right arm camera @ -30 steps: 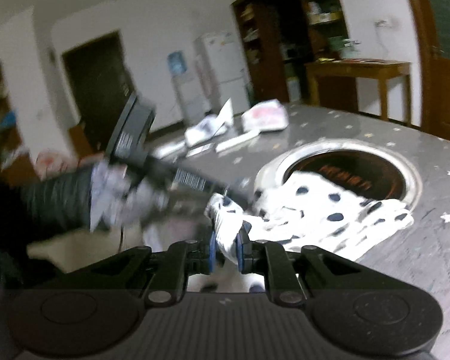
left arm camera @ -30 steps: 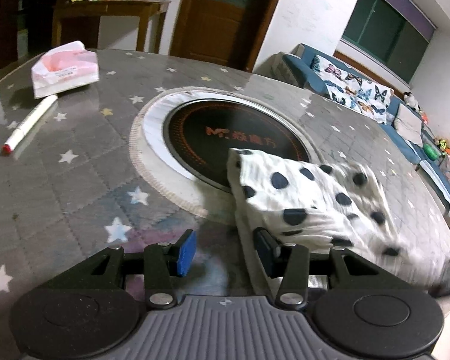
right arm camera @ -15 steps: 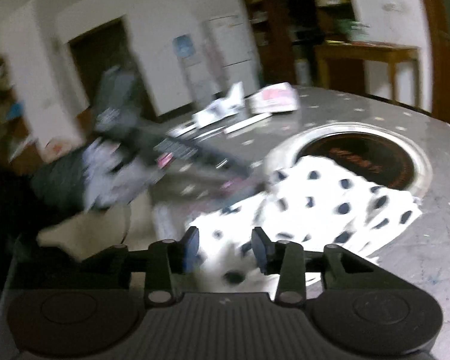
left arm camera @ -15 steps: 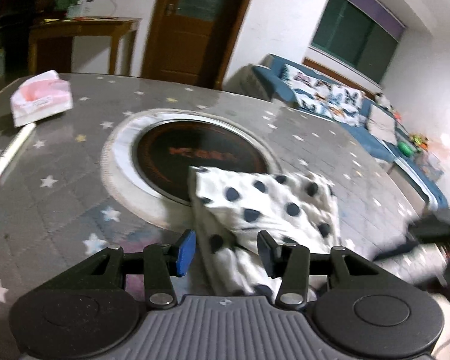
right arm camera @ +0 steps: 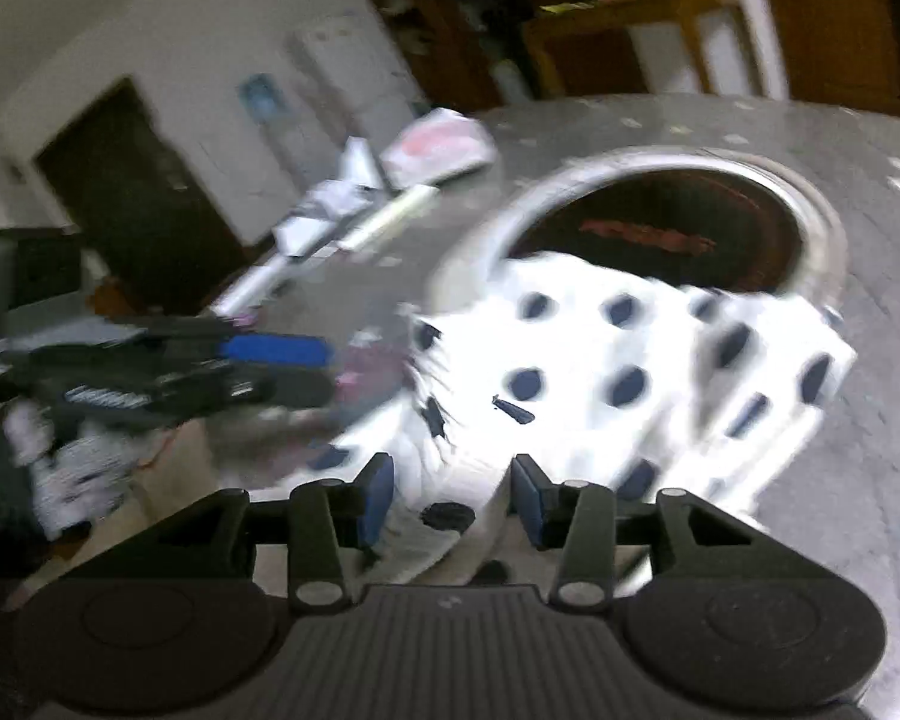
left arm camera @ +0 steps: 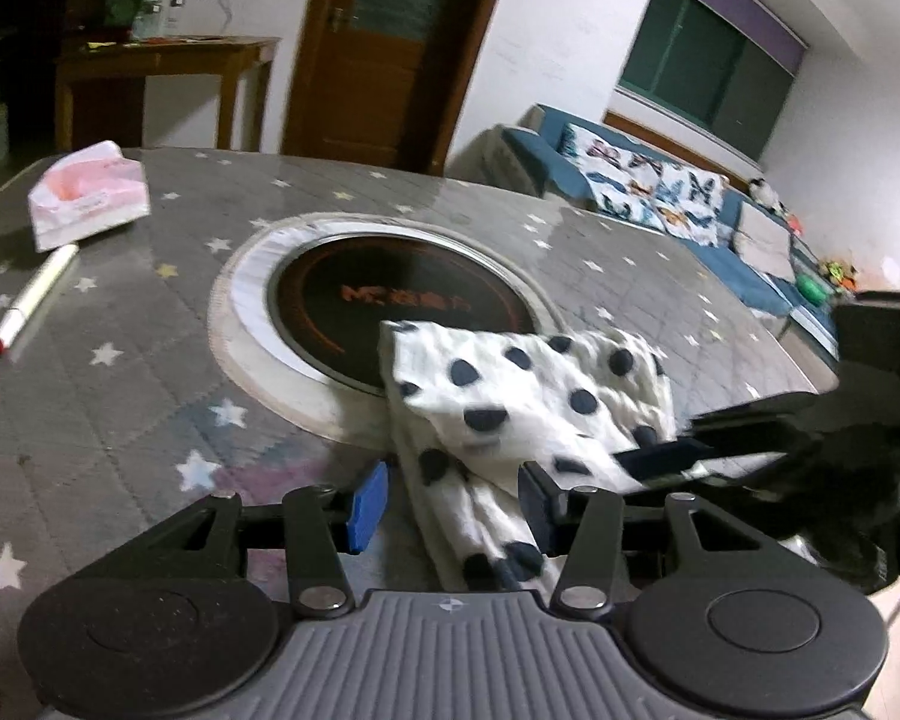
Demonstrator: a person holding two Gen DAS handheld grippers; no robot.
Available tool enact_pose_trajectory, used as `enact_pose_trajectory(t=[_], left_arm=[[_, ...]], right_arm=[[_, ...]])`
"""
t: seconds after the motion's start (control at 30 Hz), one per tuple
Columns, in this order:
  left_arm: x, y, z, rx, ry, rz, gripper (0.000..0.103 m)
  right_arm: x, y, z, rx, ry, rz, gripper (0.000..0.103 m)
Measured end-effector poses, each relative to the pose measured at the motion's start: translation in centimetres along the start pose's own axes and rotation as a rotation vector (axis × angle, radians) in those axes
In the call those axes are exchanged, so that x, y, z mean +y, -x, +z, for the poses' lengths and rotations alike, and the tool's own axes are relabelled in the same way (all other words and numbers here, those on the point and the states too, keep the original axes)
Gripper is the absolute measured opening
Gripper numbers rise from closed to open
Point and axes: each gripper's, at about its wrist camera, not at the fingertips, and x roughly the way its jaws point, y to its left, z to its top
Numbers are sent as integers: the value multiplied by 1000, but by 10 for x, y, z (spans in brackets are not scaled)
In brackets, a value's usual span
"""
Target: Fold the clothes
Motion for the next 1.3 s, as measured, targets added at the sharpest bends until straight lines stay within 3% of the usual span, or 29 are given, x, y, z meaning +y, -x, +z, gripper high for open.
enact_pose_trajectory(t=[0.13, 0.23, 0.4, 0.6, 0.8, 1.0, 1.2, 1.3], left_arm=[[9, 5, 6, -28, 21, 25, 54], [12, 8, 11, -41, 26, 30, 54], [6, 7, 11, -38, 6, 8, 54], [2, 4, 9, -33, 3, -5, 54], [3, 5, 8, -33, 6, -1, 54], [4, 5, 7, -29, 13, 2, 55], [7, 4, 7, -25, 29, 4, 55], [6, 5, 7, -27, 27, -2, 55]], right_arm=[[40, 17, -2, -19, 207, 90, 47], [58, 21, -11, 21, 279, 91, 48], [62, 24, -26, 38, 311, -59, 47], [53, 38, -29, -28, 189, -43, 43], [52, 33, -30, -29, 190, -85, 42], [56, 27, -30, -16, 199, -66, 41], [62, 12, -39, 56, 225, -105, 16], [63, 14, -36, 42, 219, -97, 15]])
